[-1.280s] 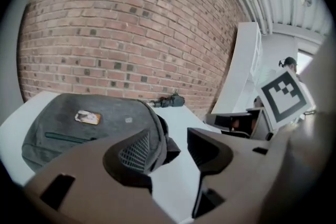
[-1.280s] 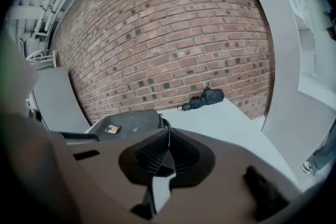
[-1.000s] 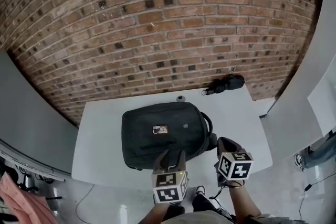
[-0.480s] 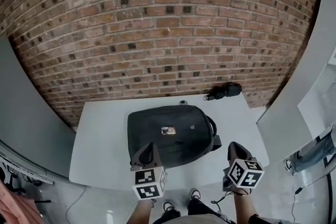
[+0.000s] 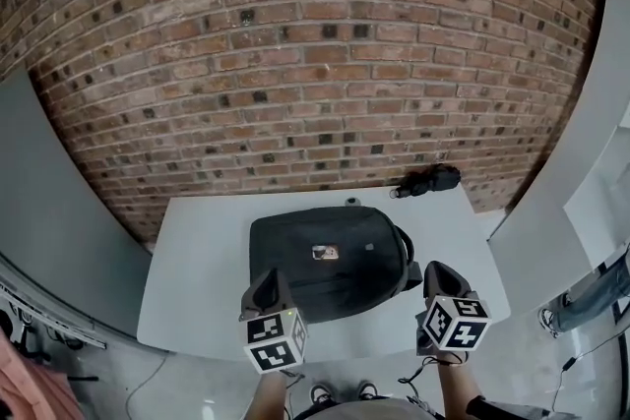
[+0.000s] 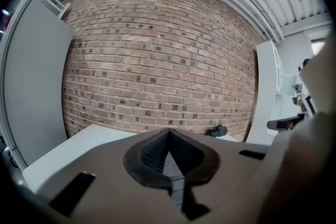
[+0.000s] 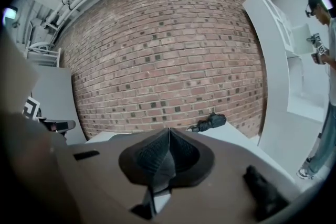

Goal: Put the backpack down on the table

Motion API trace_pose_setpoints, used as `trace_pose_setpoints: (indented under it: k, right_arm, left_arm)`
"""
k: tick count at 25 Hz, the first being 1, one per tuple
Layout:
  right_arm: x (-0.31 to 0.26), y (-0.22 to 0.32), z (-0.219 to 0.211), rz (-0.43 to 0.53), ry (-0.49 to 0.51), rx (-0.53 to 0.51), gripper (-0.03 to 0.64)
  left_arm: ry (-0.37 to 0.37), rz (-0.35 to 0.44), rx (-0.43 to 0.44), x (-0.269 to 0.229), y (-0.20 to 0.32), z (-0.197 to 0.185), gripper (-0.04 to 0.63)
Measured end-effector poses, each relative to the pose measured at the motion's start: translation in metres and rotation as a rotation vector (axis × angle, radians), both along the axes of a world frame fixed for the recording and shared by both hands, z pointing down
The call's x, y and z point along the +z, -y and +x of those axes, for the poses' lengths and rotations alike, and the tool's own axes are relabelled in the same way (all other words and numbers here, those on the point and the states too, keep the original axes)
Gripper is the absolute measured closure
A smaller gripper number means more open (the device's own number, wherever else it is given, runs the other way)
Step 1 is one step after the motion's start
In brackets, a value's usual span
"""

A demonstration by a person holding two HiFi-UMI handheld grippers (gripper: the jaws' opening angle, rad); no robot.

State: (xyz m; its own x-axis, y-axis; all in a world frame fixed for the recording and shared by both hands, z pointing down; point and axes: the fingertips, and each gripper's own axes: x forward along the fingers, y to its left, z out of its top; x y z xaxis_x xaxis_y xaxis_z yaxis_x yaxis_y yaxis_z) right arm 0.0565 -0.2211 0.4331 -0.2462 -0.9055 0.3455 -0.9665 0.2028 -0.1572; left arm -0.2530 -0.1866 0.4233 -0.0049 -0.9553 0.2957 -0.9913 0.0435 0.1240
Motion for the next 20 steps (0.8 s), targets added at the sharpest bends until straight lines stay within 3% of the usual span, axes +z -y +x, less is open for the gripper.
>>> trace_pose_setpoints:
  k: [8,20]
  right_arm:
    - [0.013,0.009,0.009,-0.048,-0.015,-0.025,0.586]
    - [0.015,0.018,0.019,-0.04,-0.025,-0.05,0.586]
  left_arm:
    - [-0.01,-0.018,-0.03,0.002,0.004,0.006,0.583]
    - [0.01,-0.044,-0.022,0.011,0.011,0.024,0.583]
